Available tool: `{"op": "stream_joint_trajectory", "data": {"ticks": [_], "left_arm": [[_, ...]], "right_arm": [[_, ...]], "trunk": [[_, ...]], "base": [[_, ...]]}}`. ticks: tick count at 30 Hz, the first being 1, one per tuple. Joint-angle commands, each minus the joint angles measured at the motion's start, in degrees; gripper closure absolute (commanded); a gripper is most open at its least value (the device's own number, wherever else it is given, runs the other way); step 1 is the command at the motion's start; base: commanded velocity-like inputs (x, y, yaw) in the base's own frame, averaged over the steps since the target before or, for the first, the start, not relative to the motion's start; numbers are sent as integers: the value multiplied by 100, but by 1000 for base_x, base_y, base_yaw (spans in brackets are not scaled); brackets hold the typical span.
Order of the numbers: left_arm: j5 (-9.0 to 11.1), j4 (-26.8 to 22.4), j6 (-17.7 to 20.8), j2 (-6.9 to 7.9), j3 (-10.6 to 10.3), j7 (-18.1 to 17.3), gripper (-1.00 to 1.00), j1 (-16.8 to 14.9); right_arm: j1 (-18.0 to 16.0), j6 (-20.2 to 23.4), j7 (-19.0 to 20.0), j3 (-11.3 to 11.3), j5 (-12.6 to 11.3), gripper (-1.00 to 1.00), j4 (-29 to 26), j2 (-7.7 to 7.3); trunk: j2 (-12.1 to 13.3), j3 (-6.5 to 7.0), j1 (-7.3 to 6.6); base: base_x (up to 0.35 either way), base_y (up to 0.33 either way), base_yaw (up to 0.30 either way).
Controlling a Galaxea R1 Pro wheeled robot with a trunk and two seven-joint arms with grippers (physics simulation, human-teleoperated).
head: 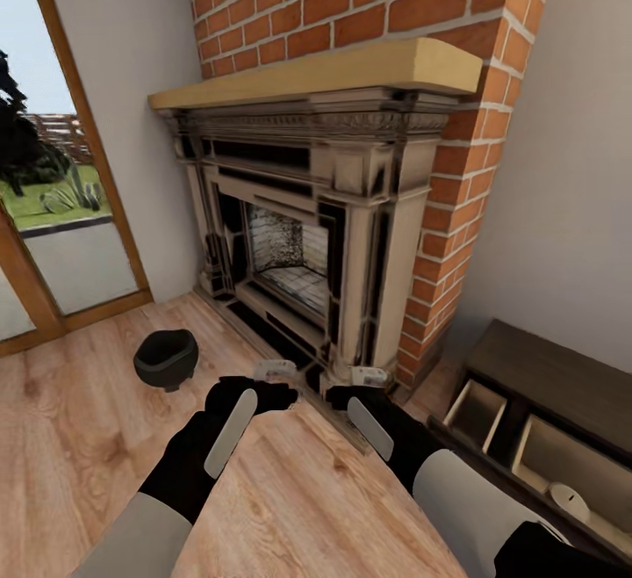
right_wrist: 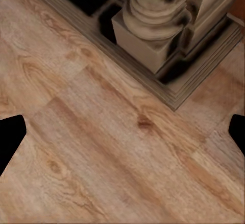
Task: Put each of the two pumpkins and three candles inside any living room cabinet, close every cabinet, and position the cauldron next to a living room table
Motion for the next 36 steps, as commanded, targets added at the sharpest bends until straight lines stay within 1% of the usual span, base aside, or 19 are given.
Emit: {"op": "stream_joint_trajectory", "data": {"ticks": [1, 6, 7, 11, 13, 24, 36], "left_arm": [[60, -2, 10, 2, -7, 51, -100, -4], [62, 1, 8, 2, 1, 45, -100, -4], [62, 1, 9, 2, 34, 43, -100, -4], [67, 8, 9, 2, 309, 26, -100, -4], [69, 11, 14, 2, 374, 20, -100, -4], [57, 62, 10, 4, 412, 26, -100, -4], [57, 72, 10, 11, 418, 32, -100, -4]], "right_arm": [[-6, 12, -53, 26, -48, -100, -9, -4], [-5, 12, -52, 27, -48, -100, -9, -4], [-6, 12, -51, 27, -48, -100, -9, -4], [-4, 12, -52, 27, -48, -100, -9, -4], [-5, 12, -52, 27, -48, -100, -9, -4], [-2, 9, -45, 27, -48, -100, -16, -4], [-6, 3, -45, 30, -48, -100, -17, 0]], "trunk": [[-3, -6, 0], [-3, -6, 0], [-3, -6, 0], [-3, -6, 0], [-3, -6, 0], [-3, -6, 0], [-3, -6, 0]], "base": [[68, 318, 292], [80, 319, 292], [32, 319, 292], [71, 319, 292], [123, 318, 292], [203, 281, 274], [252, 226, 23]]}}
